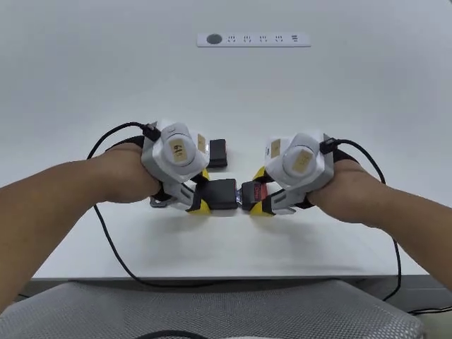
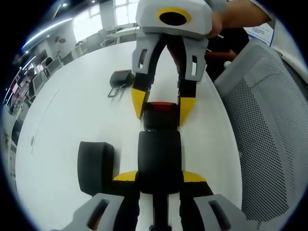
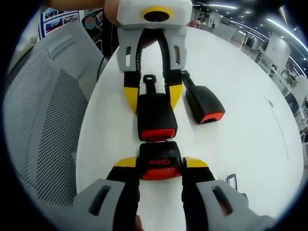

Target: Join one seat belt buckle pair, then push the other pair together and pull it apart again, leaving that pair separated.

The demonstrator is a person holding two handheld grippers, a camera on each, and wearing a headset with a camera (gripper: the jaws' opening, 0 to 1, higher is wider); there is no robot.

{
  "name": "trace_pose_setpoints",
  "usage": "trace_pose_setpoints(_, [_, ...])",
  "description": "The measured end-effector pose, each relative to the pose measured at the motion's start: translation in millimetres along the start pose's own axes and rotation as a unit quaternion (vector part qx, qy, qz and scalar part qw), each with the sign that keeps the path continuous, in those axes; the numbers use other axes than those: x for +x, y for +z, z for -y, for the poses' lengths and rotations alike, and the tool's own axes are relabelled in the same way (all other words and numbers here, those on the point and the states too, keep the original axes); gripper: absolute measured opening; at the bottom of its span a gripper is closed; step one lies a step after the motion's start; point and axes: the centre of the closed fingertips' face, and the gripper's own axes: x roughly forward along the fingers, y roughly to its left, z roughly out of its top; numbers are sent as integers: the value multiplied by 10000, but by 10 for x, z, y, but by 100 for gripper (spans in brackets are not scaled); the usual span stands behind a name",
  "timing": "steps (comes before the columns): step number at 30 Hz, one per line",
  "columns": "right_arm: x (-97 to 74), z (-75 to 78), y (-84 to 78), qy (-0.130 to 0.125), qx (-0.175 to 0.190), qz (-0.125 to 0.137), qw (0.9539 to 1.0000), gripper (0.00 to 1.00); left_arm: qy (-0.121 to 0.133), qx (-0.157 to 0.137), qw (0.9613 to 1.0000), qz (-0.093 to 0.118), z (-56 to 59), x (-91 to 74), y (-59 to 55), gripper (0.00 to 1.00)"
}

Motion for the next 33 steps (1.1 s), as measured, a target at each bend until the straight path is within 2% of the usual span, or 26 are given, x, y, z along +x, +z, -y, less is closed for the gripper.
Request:
trace_pose_setpoints(10, [1,-25,51,-11,-28,-54,10000,32,-30,42,10000,-36,10,-5,21,32])
trace_pose_setpoints(15, [-27,-34,35,9,-136,-253,9996,31,-5,-122,9999,107,-7,-18,-4,31])
trace_pose_setpoints(19, [-27,-23,20,26,-196,-360,9992,31,-38,-120,9999,-27,-9,-8,1,31])
trace_pose_setpoints(28, [-40,-32,13,73,-102,-328,9994,31,-26,-189,9997,131,-24,-26,-23,31])
trace_pose_setpoints(33, [-47,-12,-6,103,-75,-346,9993,31,-4,-188,9998,119,-16,-28,-15,31])
